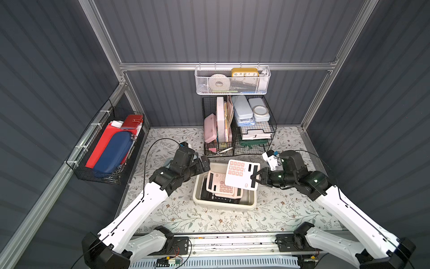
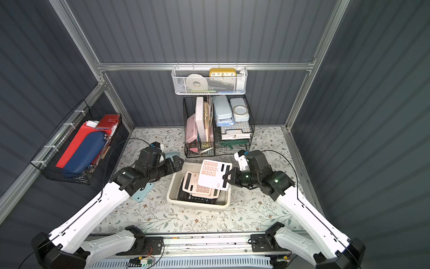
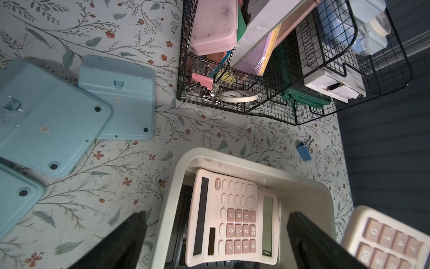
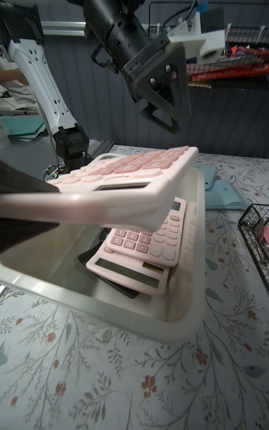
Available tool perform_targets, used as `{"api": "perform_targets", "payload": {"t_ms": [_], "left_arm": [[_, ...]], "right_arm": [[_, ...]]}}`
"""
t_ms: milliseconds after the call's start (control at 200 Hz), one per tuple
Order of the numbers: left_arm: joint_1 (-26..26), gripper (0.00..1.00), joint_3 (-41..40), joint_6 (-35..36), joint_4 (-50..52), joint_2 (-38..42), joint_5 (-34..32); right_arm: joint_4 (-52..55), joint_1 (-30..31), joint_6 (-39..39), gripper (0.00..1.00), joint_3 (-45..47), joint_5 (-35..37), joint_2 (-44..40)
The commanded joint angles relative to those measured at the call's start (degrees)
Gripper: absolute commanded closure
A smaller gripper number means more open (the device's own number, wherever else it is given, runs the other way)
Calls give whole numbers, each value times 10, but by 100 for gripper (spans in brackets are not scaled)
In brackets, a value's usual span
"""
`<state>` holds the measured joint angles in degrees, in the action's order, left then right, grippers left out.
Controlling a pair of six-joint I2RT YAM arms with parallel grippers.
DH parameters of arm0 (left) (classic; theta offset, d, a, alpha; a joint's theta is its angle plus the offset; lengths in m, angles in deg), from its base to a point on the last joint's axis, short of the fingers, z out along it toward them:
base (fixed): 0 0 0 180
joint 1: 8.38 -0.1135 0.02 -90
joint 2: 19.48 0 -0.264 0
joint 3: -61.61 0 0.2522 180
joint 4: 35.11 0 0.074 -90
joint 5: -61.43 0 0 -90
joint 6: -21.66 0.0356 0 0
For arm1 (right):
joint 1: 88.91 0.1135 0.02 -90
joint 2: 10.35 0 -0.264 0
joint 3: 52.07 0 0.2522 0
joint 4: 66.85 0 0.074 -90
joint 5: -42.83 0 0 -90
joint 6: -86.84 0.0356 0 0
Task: Put the calculator in the storage box
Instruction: Place the calculator in the storage box.
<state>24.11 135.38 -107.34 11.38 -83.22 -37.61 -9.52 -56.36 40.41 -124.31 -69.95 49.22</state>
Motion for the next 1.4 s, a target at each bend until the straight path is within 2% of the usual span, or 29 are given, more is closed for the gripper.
{"api": "perform_targets", "payload": {"t_ms": [0,160,295,455,635,885,1146,1396], "left_arm": [[-7,1,-13,0,-14,-6,1],[-12,1,-21,1,-20,-7,3],[-19,1,-30,3,-27,-12,7],[-29,1,-49,4,-48,-25,24],[-30,1,-61,5,-67,-33,42],[-31,1,-70,6,-76,-32,56],[-32,1,-74,8,-79,-32,56],[-34,1,-75,9,-78,-34,53]], "right_arm": [[47,25,-19,100,-35,54,31],[105,68,-12,100,-81,140,108],[128,106,-7,100,-113,168,167],[99,133,7,100,-129,164,215],[51,146,22,100,-144,128,265],[89,139,24,100,-145,182,227],[93,105,19,100,-88,186,161],[118,95,-2,77,-100,182,184]]}}
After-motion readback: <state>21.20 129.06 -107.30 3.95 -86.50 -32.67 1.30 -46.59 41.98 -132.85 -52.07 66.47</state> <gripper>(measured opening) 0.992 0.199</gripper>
